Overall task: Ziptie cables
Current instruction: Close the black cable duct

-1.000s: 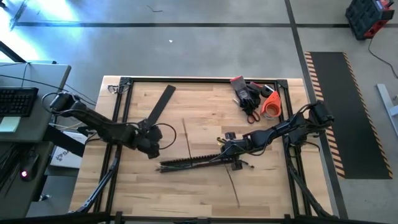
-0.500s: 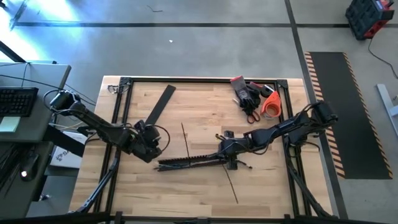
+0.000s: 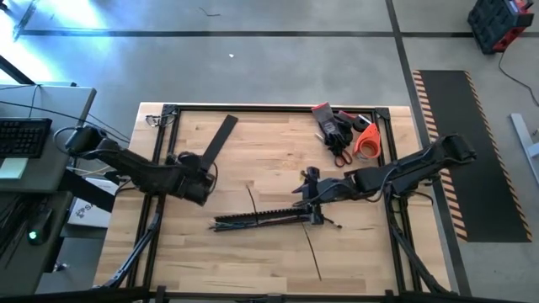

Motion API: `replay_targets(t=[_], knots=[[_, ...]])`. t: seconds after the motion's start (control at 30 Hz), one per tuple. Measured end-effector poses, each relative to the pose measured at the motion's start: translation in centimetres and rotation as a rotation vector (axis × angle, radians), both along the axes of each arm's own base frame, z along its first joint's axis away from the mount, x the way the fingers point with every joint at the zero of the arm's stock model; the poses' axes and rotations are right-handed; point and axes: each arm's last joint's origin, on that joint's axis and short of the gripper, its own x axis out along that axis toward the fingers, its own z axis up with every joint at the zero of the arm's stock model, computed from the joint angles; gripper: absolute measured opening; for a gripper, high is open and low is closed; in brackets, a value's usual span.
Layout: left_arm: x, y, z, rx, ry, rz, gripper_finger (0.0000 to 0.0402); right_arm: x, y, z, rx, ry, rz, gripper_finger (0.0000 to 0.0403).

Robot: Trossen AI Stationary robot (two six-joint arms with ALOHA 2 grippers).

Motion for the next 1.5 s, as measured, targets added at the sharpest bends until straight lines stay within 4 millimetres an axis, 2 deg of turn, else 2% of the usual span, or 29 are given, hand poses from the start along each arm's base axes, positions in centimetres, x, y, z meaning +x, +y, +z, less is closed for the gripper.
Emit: replay_targets(t=[0.13, 0.3, 0.67, 0.8, 1.03, 1.17, 1.33, 1.5], knots=[[-0.3, 1.5, -2.1, -0.050, 0.018, 0.045, 0.0239, 0.1, 0.8, -0.7, 0.010, 0.024, 0.007, 0.0185], [0.2, 2.7, -4.1, -0.141, 0.005, -0.018, 0.0266, 0.9, 1.9, -1.8, -0.011, 0.000, 0.012, 0.0185], [-0.1, 5.7, -6.3, -0.180, -0.080, -0.016, 0.0285, 2.4, 2.3, -4.1, -0.027, -0.005, 0.024, 0.0185], [0.5, 6.3, -6.3, -0.209, -0.106, -0.132, 0.0285, 2.5, 2.3, -4.0, -0.014, -0.015, 0.030, 0.0185], [3.3, 5.8, -5.4, -0.314, -0.290, -0.519, 0.0271, 2.5, 2.6, -3.4, -0.018, -0.055, 0.054, 0.0185], [4.6, 5.4, -5.6, -0.285, -0.362, -0.608, 0.0258, 2.6, 2.2, -2.4, -0.001, -0.111, 0.040, 0.0180], [6.1, 5.0, -5.6, -0.192, -0.436, -0.709, 0.0253, 3.6, 0.4, -1.9, 0.017, -0.193, -0.023, 0.0172], [6.9, 4.4, -4.2, -0.141, -0.447, -0.781, 0.0252, 4.9, -2.5, -3.3, -0.003, -0.175, -0.095, 0.0180]])
